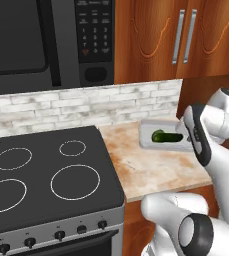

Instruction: Take the avocado and cucumber out of the freezer and place them in the tupperware container on the counter. Then put the tupperware containing the vegetables back in the freezer.

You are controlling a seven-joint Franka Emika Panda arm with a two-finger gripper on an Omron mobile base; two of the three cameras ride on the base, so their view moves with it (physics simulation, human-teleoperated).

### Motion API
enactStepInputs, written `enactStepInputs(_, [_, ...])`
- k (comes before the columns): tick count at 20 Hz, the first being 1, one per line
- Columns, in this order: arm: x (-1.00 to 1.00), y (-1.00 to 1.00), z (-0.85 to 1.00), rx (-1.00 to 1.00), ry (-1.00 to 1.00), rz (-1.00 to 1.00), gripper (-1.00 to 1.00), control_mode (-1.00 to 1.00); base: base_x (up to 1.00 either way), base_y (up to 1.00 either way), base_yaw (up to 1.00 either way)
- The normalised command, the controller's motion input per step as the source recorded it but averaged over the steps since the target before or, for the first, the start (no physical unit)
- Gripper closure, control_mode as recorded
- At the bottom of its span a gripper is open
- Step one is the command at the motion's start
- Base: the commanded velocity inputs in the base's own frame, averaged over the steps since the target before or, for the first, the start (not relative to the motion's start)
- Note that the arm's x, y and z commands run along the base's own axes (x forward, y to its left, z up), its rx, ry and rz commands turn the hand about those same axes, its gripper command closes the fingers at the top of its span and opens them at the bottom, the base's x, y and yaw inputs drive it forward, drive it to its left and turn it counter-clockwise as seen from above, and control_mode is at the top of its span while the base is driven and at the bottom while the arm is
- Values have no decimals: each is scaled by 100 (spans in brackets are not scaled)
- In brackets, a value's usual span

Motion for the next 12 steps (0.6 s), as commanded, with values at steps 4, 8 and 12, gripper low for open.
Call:
enactStepInputs(4, [-76,63,68,0,0,0,100,-100,0,0,0])
enactStepInputs(8, [-61,55,54,0,0,0,100,-100,0,0,0])
enactStepInputs(12, [-62,45,40,0,0,0,100,-100,0,0,0])
